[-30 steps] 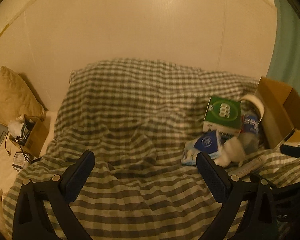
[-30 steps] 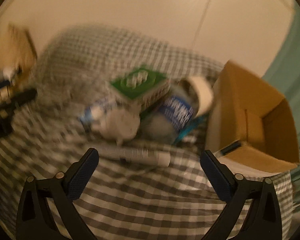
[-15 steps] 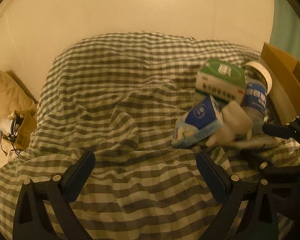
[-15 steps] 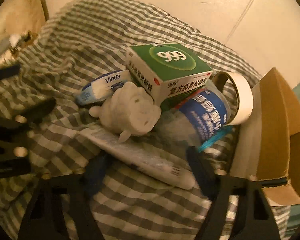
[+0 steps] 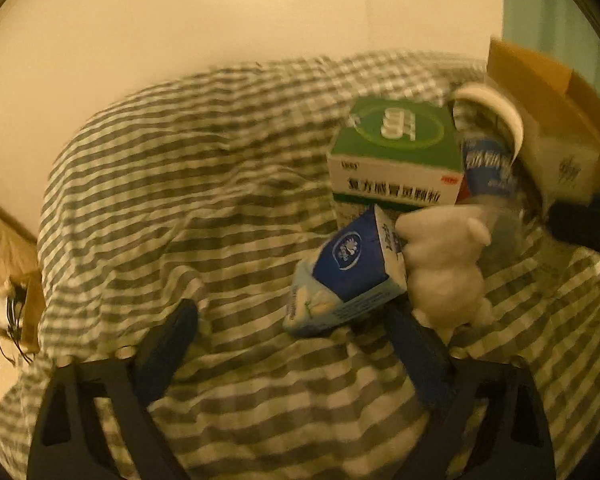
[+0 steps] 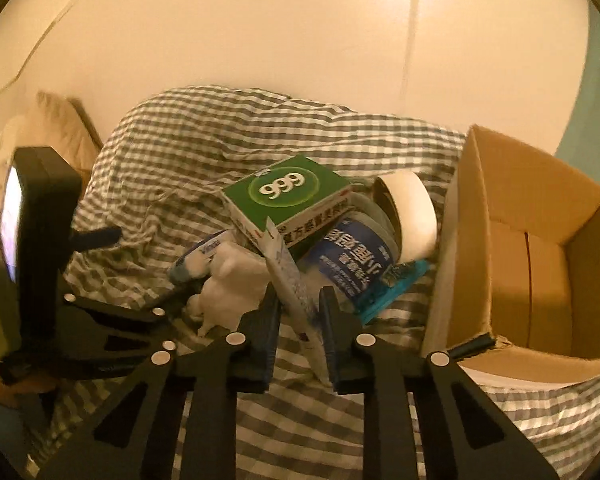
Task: Organize objects
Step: 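Grasp the white tube with the right tool while the left tool grasps the blue-white tissue pack, then lift the tube with the right tool while the left tool carries the tissue pack to the box, then open both tools to drop the tube and tissue pack into the box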
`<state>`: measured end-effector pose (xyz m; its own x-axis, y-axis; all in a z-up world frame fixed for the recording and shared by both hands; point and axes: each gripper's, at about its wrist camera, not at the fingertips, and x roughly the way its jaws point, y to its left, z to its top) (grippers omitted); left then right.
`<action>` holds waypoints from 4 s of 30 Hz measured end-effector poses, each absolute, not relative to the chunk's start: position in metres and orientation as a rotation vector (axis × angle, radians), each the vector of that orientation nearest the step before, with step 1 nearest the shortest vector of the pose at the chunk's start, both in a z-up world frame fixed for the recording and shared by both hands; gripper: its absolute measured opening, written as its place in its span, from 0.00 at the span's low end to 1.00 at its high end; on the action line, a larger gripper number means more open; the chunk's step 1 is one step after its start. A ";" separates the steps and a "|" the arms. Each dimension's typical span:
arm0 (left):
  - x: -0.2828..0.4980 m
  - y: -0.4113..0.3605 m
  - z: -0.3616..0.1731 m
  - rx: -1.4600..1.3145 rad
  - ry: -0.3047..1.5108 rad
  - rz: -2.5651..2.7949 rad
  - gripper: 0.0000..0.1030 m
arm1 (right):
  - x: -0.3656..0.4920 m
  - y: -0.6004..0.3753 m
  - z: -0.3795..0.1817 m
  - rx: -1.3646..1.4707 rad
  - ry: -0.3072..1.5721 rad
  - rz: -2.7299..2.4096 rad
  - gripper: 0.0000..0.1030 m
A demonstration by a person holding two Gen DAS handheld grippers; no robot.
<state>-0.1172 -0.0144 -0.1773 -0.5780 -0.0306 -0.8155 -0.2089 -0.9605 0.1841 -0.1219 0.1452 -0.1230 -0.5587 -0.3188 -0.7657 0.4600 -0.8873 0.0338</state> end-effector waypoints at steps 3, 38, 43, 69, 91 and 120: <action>-0.128 -0.007 -0.188 -1.436 0.437 2.614 0.72 | -0.122 0.145 -0.124 1.150 0.215 -2.427 0.18; -0.059 0.003 -0.008 -1.024 0.322 2.621 0.38 | -0.056 0.181 -0.017 0.926 0.161 -2.533 0.09; -0.055 -0.013 -0.025 -1.088 0.242 2.649 0.39 | -0.059 0.178 -0.043 0.991 0.148 -2.484 0.36; -0.084 -0.024 -0.066 -1.210 0.140 2.628 0.39 | -0.125 0.124 -0.131 1.329 0.335 -2.385 0.21; -0.099 0.190 0.033 -0.916 0.168 2.452 0.39 | -0.122 0.336 0.028 1.014 0.131 -2.772 0.20; -0.095 0.153 0.043 -0.926 0.205 2.488 0.96 | -0.103 0.370 0.011 0.989 -0.151 -2.810 0.66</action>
<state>-0.0947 0.1532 0.0428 -0.6591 0.3801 -0.6490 -0.4811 -0.8763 -0.0247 -0.1032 0.3695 0.0110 -0.7688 -0.1822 -0.6130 0.1153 -0.9823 0.1474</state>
